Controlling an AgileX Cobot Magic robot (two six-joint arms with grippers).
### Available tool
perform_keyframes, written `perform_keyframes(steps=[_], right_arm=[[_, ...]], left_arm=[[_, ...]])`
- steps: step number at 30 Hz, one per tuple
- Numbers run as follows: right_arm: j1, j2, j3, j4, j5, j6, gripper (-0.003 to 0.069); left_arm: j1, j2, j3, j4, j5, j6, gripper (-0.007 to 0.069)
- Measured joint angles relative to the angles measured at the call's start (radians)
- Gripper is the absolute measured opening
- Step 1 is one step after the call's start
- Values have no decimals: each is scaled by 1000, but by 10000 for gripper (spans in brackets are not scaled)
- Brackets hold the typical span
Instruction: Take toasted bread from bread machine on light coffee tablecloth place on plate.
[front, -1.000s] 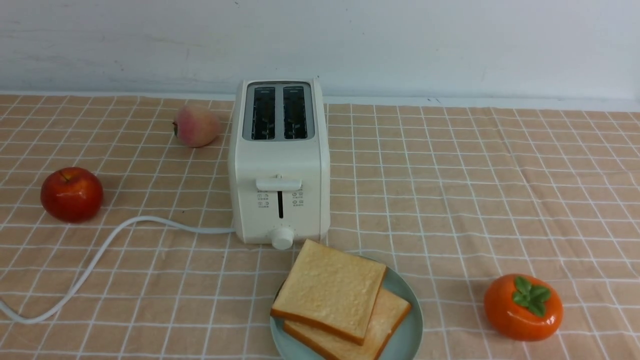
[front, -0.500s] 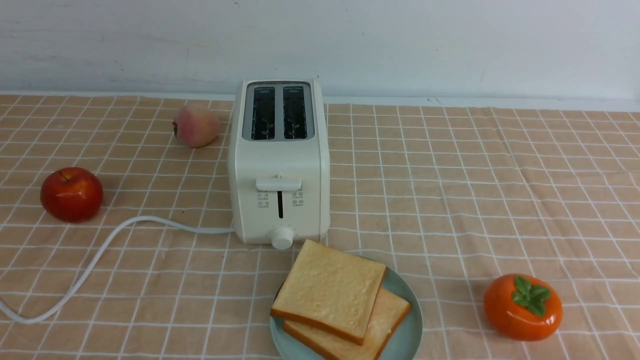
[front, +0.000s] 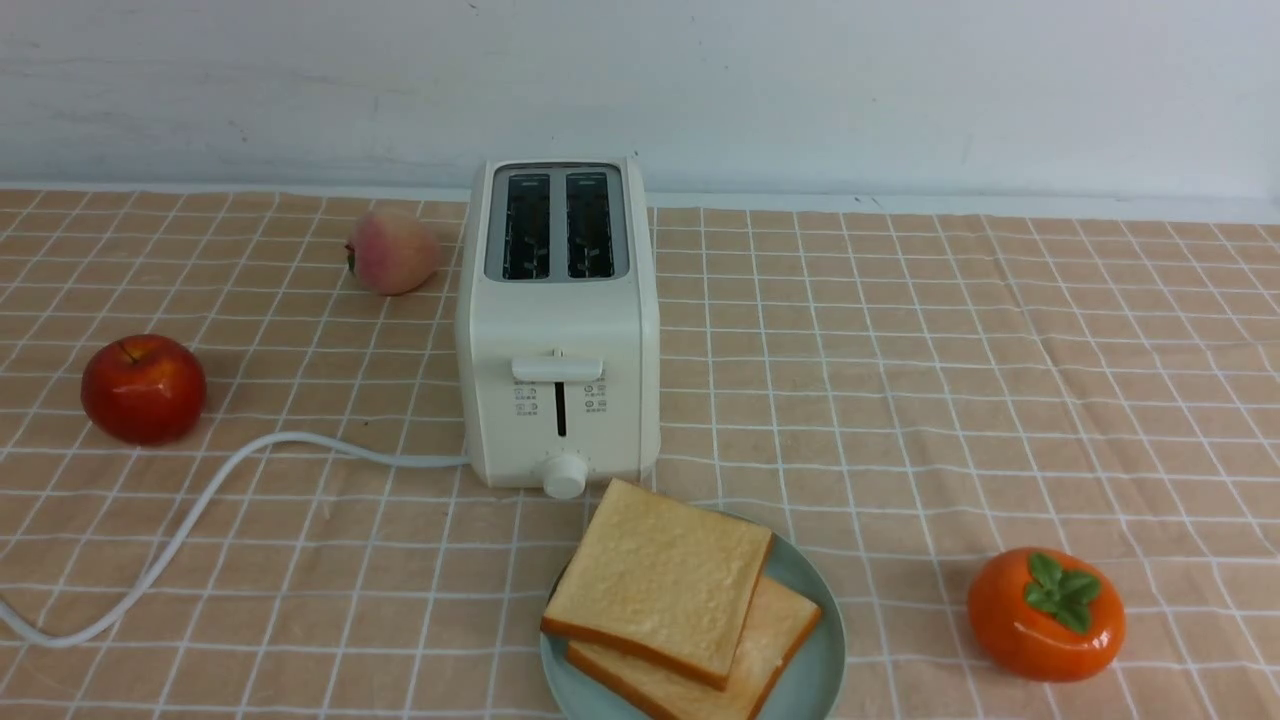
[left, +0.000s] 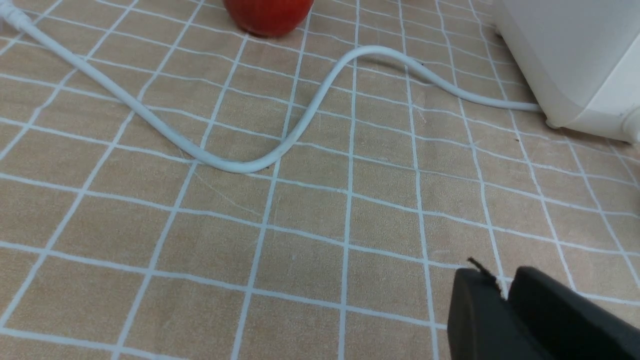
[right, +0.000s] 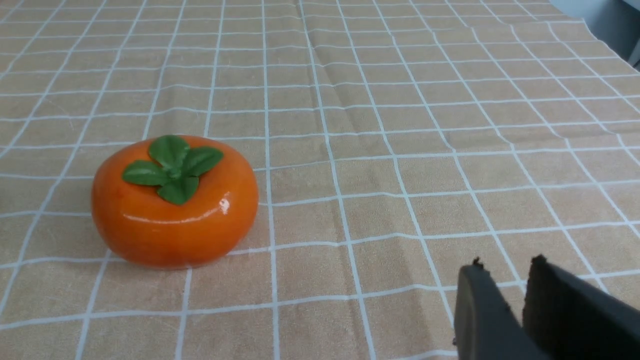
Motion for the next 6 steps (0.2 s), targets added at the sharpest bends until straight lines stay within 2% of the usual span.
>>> perform_keyframes(steps=[6], right_arm=[[0, 0, 0, 0, 0, 0, 158]], left_arm=[[0, 0, 0, 0, 0, 0, 91]])
